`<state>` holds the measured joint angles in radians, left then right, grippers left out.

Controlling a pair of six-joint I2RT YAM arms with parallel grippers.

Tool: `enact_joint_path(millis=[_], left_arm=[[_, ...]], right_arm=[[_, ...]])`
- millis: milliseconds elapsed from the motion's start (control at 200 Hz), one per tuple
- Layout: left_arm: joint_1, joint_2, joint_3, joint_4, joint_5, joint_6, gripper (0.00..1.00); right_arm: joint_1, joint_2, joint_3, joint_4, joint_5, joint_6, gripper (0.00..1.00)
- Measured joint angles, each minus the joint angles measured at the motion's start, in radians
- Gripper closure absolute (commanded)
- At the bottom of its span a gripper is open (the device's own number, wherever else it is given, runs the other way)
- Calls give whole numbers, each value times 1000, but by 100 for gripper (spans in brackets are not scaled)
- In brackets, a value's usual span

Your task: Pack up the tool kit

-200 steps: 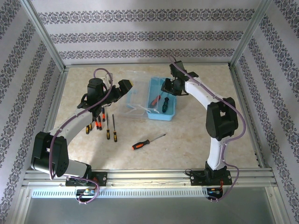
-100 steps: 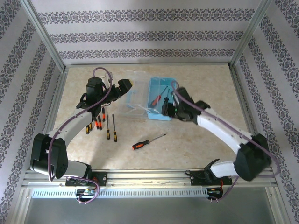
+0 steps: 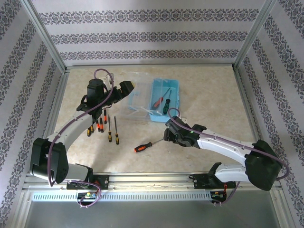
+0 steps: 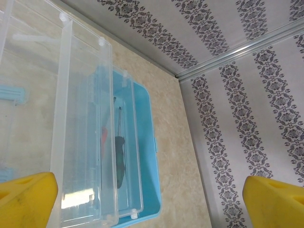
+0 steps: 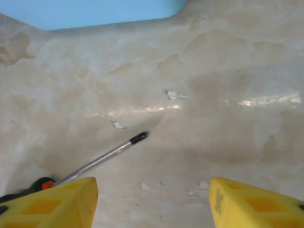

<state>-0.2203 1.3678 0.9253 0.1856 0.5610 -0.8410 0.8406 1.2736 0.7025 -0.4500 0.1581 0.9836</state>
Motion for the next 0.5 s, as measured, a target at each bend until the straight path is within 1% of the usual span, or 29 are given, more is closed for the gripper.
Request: enact_joint_path(millis=[155, 300, 500], left_arm=[[0, -7, 0, -3, -13, 2, 0], [0, -16, 1, -18, -24, 11, 0], [0, -17, 2, -22, -31, 15, 0]], right_arm=[[80, 103, 12, 61, 10, 84, 35], [156, 218, 73, 91, 13, 140, 34], [218, 330, 166, 141, 6, 189, 34]])
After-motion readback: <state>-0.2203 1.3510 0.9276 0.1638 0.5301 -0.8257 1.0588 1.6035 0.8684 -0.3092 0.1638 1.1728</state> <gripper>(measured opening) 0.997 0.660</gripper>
